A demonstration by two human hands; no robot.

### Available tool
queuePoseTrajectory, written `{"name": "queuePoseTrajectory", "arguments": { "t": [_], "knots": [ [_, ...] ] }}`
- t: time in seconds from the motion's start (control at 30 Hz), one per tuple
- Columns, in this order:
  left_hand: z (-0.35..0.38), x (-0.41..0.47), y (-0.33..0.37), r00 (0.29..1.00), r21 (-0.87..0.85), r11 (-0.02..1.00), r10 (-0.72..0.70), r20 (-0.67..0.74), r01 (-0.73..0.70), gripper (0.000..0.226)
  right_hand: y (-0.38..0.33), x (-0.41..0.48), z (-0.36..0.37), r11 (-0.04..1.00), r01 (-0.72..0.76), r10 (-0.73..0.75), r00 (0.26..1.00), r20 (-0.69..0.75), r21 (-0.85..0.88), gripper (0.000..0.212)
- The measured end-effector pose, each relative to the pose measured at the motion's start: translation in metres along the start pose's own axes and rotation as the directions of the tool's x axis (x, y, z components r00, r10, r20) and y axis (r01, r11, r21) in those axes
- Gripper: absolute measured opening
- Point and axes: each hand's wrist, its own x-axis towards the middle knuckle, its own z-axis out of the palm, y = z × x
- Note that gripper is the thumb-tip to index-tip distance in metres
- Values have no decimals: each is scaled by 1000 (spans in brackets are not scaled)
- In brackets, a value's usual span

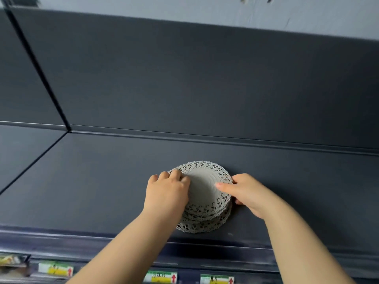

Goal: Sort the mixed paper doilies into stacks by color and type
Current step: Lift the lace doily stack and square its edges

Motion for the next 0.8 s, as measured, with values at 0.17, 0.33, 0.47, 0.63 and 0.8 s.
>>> {"name": "queuePoseTrajectory", "arguments": {
  "t": [0.17, 0.33, 0.47, 0.63, 0.8],
  "knots": [
    [3, 0, 0, 998, -102, 994, -36, -54, 31, 32, 0, -2, 7, 998, 57, -56, 998, 27, -34, 62],
    [11, 3, -15, 1000, -232, 973, -19, -8, 16, 48, 10, -9, 15, 991, 124, -128, 989, -75, -52, 67],
    [16, 4, -29, 991, -437, 891, -96, 92, 127, 74, 14, -17, 22, 969, 246, -243, 959, -146, 3, 49],
    [14, 7, -34, 963, -690, 677, -112, 246, 255, 99, 18, -21, 27, 933, 353, -336, 924, -183, 68, 41],
    [12, 1, -37, 947, -821, 480, -235, 220, 310, 75, 20, -28, 31, 894, 444, -416, 871, -262, 56, 33]
  ]
}}
